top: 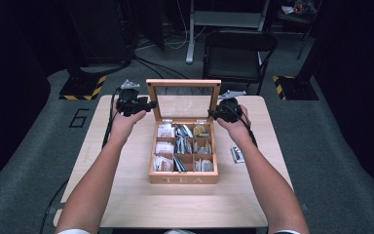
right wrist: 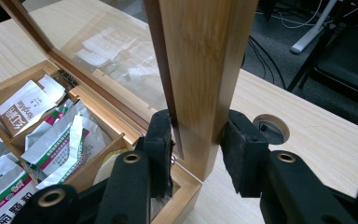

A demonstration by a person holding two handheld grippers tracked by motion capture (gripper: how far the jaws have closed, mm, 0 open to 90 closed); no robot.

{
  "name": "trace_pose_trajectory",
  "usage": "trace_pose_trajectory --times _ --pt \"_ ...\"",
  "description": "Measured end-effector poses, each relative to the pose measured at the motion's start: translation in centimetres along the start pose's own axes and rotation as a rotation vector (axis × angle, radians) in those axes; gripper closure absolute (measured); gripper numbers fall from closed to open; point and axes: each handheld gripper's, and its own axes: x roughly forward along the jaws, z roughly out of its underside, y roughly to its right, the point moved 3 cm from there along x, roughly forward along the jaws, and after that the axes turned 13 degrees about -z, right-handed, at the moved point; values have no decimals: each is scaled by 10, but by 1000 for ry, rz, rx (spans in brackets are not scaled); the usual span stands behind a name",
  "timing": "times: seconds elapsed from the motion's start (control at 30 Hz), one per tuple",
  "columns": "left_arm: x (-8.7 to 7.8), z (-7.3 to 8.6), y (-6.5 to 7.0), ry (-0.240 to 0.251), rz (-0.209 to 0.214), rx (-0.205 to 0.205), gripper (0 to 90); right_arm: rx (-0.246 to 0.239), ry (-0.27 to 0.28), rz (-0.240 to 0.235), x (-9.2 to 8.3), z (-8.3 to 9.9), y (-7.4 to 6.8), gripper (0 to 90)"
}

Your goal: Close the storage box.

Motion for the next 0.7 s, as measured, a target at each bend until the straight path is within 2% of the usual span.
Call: trace_pose_trajectory --times 0.13,0.2,0.37,0.5,0.67,0.7 --pt "1 -2 3 -3 18 -9 557 -14 9 -7 0 1 1 636" --pt "0 -3 5 5 17 -7 579 -1 11 -10 0 2 0 634" --pt "-1 -4 8 9 -3 11 614 -12 15 -10 -1 2 0 629" --pt "-1 -3 8 15 -6 14 617 11 17 -22 -1 3 -2 563" --pt "-3 -1 8 17 0 15 616 -8 24 -30 -10 1 -7 530" --pt "-3 -1 8 17 4 11 615 2 22 -36 -12 0 -9 514"
